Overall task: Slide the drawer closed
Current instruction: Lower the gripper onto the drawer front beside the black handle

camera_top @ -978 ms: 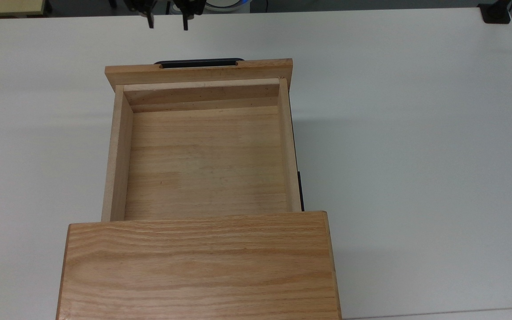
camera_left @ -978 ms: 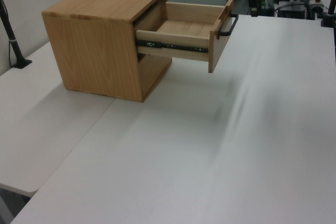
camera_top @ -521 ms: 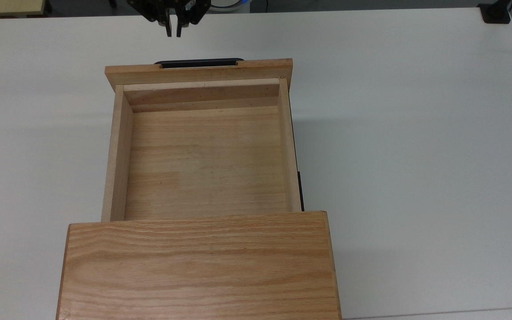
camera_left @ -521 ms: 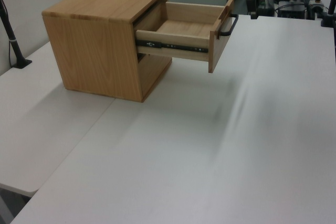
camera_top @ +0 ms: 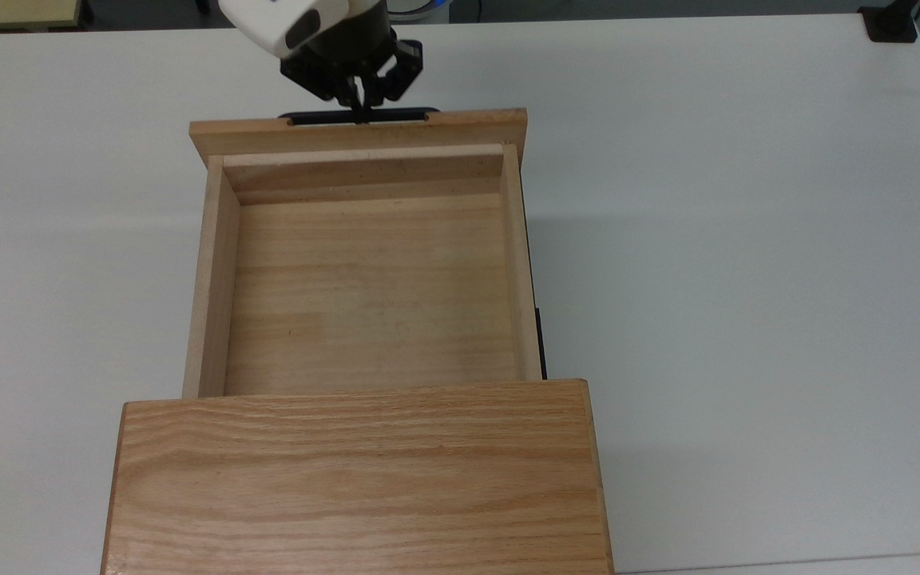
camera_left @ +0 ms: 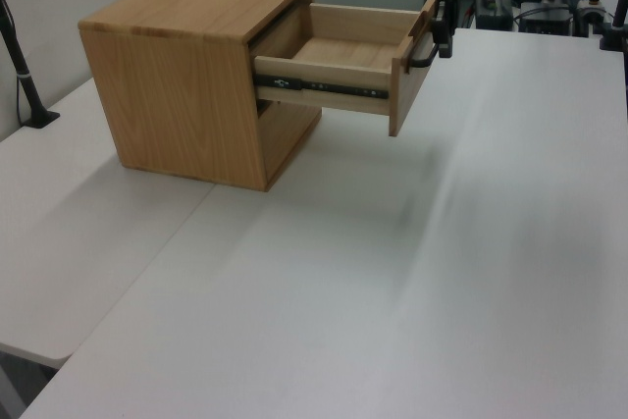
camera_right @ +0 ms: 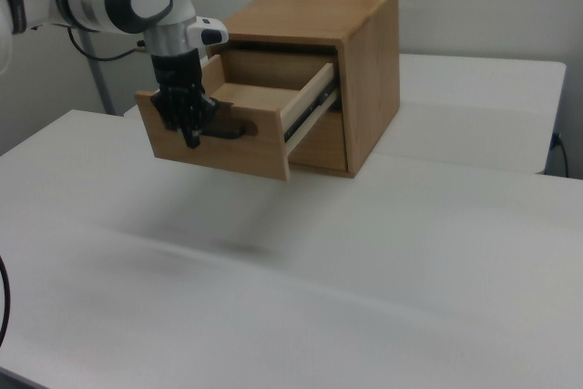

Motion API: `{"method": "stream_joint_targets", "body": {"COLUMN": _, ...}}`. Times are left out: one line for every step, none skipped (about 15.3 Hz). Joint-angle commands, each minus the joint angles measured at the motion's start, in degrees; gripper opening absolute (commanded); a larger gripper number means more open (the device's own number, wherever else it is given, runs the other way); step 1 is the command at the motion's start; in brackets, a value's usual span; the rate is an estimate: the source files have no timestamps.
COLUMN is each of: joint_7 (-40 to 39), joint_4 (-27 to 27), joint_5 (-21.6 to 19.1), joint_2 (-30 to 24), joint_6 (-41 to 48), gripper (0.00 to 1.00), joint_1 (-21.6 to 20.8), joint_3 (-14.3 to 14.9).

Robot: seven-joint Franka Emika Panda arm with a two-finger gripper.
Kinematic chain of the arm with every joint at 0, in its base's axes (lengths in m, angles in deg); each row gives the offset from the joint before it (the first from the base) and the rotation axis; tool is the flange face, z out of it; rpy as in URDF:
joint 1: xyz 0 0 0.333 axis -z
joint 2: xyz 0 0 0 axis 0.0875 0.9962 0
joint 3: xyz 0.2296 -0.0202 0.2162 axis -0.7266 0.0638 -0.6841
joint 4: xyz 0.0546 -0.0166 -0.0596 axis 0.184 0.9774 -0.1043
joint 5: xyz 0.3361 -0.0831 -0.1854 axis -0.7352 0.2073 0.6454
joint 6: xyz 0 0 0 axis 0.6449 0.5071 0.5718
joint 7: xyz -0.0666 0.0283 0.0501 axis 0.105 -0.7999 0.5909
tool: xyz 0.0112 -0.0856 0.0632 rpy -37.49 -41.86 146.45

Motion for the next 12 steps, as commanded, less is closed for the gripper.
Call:
{"method": "stream_joint_targets", "body": {"joint_7": 1.11, "joint_4": -2.76, "joint_5": -2.55, "joint_2": 2.81, "joint_6": -4.15, "gripper": 0.00, "joint_1": -0.77, "joint_3": 0.46}}
{"method": "stream_joint_targets", "body": {"joint_7": 2.15, "joint_4": -3.11, "joint_5": -2.72, "joint_2": 3.25, "joint_6": -5.64, "gripper": 0.00, "joint_1": -1.03, "joint_3": 0.46}}
{"method": "stream_joint_targets", "body": {"joint_7": 3.38, "joint_4": -3.64, "joint_5": -2.81, "joint_2": 4.04, "joint_6": -7.74, "gripper": 0.00, "joint_1": -1.03, "joint_3": 0.46}}
{"method": "stream_joint_targets", "body": {"joint_7": 4.70, "joint_4": -4.42, "joint_5": -2.81, "joint_2": 5.00, "joint_6": -9.76, "gripper": 0.00, "joint_1": -1.03, "joint_3": 0.46}}
{"method": "stream_joint_targets", "body": {"joint_7": 5.76, "joint_4": -5.56, "joint_5": -2.81, "joint_2": 6.06, "joint_6": -11.44, "gripper": 0.00, "joint_1": -1.03, "joint_3": 0.46}}
{"method": "stream_joint_targets", "body": {"joint_7": 6.64, "joint_4": -7.14, "joint_5": -2.81, "joint_2": 7.37, "joint_6": -12.41, "gripper": 0.00, "joint_1": -1.03, "joint_3": 0.46}}
{"method": "stream_joint_targets", "body": {"joint_7": 7.43, "joint_4": -9.24, "joint_5": -2.81, "joint_2": 8.87, "joint_6": -13.03, "gripper": 0.00, "joint_1": -1.03, "joint_3": 0.46}}
{"method": "stream_joint_targets", "body": {"joint_7": 8.22, "joint_4": -11.44, "joint_5": -2.81, "joint_2": 10.45, "joint_6": -13.82, "gripper": 0.00, "joint_1": -1.03, "joint_3": 0.46}}
{"method": "stream_joint_targets", "body": {"joint_7": 9.27, "joint_4": -13.46, "joint_5": -2.81, "joint_2": 11.86, "joint_6": -14.96, "gripper": 0.00, "joint_1": -0.94, "joint_3": 0.46}}
{"method": "stream_joint_targets", "body": {"joint_7": 10.24, "joint_4": -14.62, "joint_5": -2.81, "joint_2": 13.00, "joint_6": -16.45, "gripper": 0.00, "joint_1": -1.03, "joint_3": 0.46}}
{"method": "stream_joint_targets", "body": {"joint_7": 10.95, "joint_4": -15.32, "joint_5": -2.81, "joint_2": 13.88, "joint_6": -18.29, "gripper": 0.00, "joint_1": -1.03, "joint_3": 0.46}}
{"method": "stream_joint_targets", "body": {"joint_7": 11.48, "joint_4": -15.85, "joint_5": -2.73, "joint_2": 14.93, "joint_6": -20.57, "gripper": 0.00, "joint_1": -1.21, "joint_3": 0.46}}
